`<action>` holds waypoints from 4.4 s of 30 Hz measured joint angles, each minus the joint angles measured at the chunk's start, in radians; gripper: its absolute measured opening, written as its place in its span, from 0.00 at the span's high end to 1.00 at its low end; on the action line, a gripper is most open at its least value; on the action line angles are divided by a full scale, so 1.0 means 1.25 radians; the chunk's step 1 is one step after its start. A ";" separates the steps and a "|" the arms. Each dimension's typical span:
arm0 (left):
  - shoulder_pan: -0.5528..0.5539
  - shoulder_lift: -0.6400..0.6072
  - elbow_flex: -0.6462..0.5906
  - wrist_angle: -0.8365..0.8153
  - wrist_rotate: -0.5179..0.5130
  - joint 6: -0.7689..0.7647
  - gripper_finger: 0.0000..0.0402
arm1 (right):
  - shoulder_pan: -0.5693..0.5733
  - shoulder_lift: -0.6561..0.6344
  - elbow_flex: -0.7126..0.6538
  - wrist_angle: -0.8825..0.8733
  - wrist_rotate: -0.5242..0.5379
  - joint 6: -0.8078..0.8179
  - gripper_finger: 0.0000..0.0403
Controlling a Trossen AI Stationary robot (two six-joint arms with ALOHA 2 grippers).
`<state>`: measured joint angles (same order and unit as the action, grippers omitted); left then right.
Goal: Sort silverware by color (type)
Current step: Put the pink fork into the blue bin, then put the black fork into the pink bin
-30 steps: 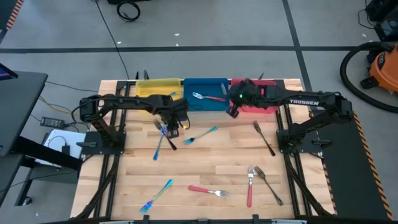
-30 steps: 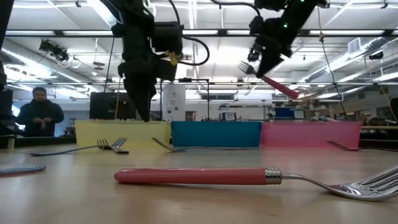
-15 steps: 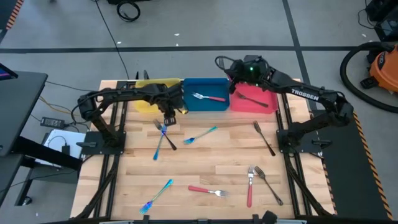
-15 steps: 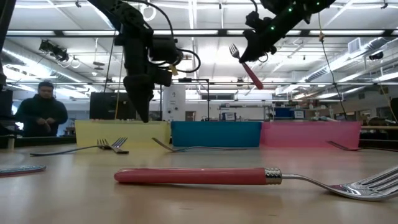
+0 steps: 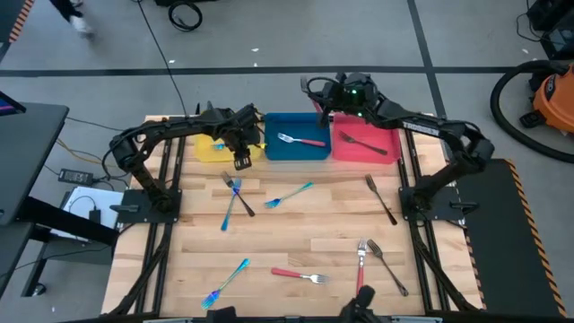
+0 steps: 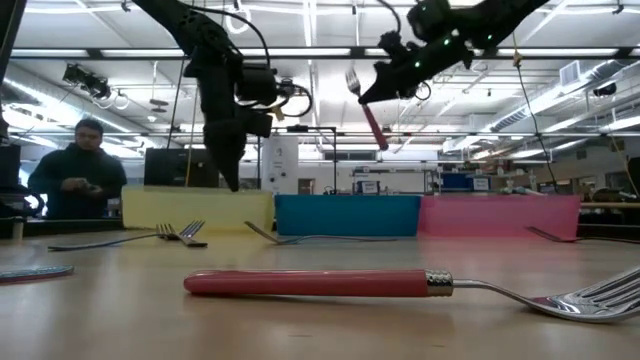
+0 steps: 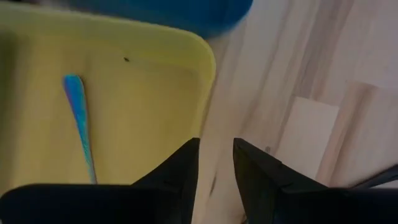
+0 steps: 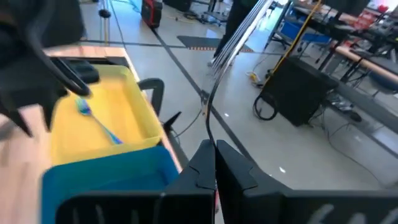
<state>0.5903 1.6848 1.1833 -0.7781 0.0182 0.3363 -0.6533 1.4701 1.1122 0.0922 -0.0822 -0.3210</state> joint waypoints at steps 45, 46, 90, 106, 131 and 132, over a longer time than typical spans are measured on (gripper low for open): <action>0.016 0.001 -0.030 -0.015 0.046 -0.075 0.72 | -0.023 0.059 -0.001 -0.002 -0.031 -0.033 0.99; 0.015 0.001 -0.025 -0.025 0.054 -0.074 0.72 | -0.024 0.062 -0.001 -0.002 -0.052 -0.033 0.99; -0.062 0.005 0.013 -0.068 0.099 -0.030 0.72 | 0.022 0.324 0.001 -0.100 -0.145 -0.032 0.97; -0.062 0.005 0.013 -0.082 0.100 -0.055 0.72 | 0.034 0.322 -0.001 -0.075 -0.087 -0.031 0.76; -0.242 0.004 -0.106 -0.141 0.100 0.017 0.72 | 0.177 0.056 -0.001 -0.227 0.003 -0.030 0.75; -0.252 0.004 -0.111 -0.128 0.100 0.036 0.72 | 0.181 0.055 -0.001 -0.227 0.003 -0.030 0.75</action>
<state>0.2755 1.6897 1.0440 -0.9378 0.1433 0.3809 -0.4276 1.5388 1.1110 -0.1913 -0.0788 -0.3588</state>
